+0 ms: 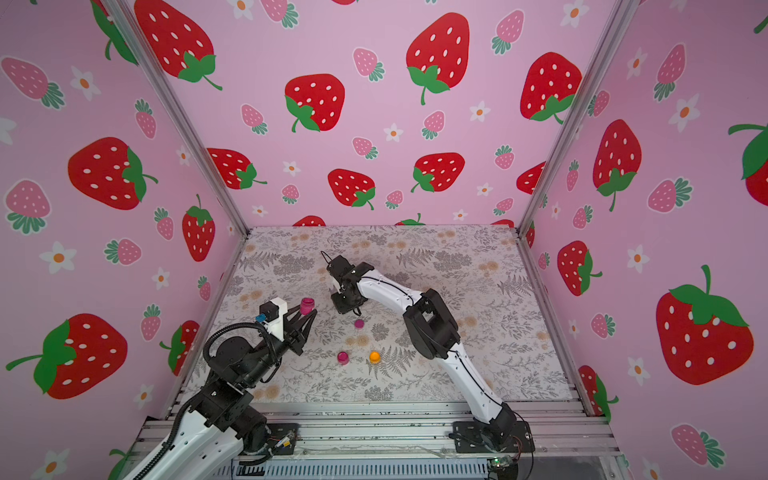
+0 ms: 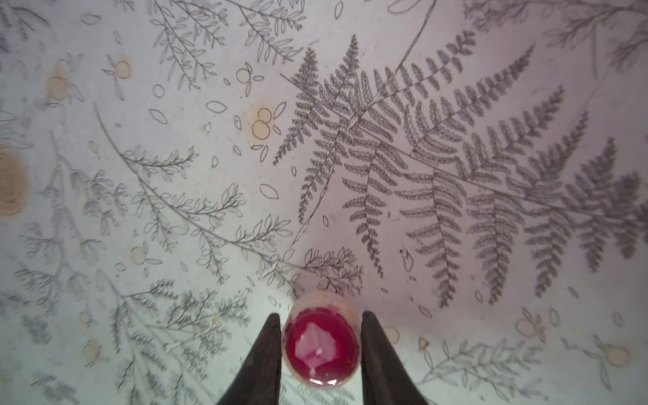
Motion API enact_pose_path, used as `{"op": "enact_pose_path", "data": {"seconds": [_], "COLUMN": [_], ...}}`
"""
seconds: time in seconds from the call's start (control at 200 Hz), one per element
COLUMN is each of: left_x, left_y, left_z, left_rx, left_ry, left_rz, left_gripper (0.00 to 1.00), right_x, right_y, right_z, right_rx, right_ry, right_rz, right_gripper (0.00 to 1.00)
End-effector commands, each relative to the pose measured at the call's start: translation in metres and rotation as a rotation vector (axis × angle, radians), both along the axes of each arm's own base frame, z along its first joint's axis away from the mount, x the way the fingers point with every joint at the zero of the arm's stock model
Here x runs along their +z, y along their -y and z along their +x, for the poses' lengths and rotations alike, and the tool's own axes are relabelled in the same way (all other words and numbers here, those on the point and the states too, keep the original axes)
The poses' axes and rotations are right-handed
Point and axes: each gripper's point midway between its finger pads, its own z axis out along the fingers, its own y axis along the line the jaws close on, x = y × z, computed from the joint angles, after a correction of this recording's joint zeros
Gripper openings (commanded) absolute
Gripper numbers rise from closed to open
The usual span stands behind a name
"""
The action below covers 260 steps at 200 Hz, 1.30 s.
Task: Close the paint jar lid
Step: Pick up the lid from the center of the board, then close the lid on the paint jar.
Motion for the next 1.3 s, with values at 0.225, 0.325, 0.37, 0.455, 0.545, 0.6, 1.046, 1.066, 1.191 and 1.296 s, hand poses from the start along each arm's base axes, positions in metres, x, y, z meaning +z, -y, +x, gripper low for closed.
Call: {"op": "enact_pose_path", "data": {"seconds": [0.225,0.325,0.37,0.455,0.545,0.6,1.046,1.066,1.191,1.296], "left_x": [0.029,0.028,0.027,0.026,0.026,0.025,0.018,0.018,0.019,0.018], "left_y": [0.039,0.053,0.059,0.071,0.086,0.095,0.138,0.138,0.142,0.144], "left_z": [-0.006,-0.002,0.002,0.007,0.01,0.012,0.019,0.019,0.018,0.017], "left_rx": [-0.225,-0.283,-0.301,-0.333,-0.38,-0.409,-0.529,-0.529,-0.535,-0.538], "left_ry": [0.13,0.132,0.129,0.131,0.139,0.136,0.125,0.127,0.127,0.124], "left_rz": [-0.04,-0.033,-0.022,-0.001,0.019,0.034,0.087,0.088,0.088,0.093], "left_gripper": [0.34,0.34,0.34,0.34,0.34,0.34,0.34,0.34,0.34,0.34], "right_x": [0.117,0.147,0.159,0.188,0.215,0.228,0.244,0.243,0.235,0.23], "right_y": [0.073,0.097,0.106,0.12,0.126,0.126,0.119,0.118,0.113,0.107], "right_z": [0.017,0.012,0.007,-0.003,-0.019,-0.031,-0.083,-0.085,-0.091,-0.098], "right_rx": [-0.172,-0.17,-0.16,-0.137,-0.095,-0.059,0.051,0.054,0.065,0.089], "right_ry": [-0.064,-0.078,-0.082,-0.081,-0.082,-0.091,-0.205,-0.208,-0.229,-0.246], "right_rz": [0.375,0.467,0.499,0.567,0.626,0.652,0.691,0.686,0.667,0.652], "right_gripper": [0.25,0.25,0.25,0.25,0.26,0.26,0.26,0.26,0.26,0.26]}}
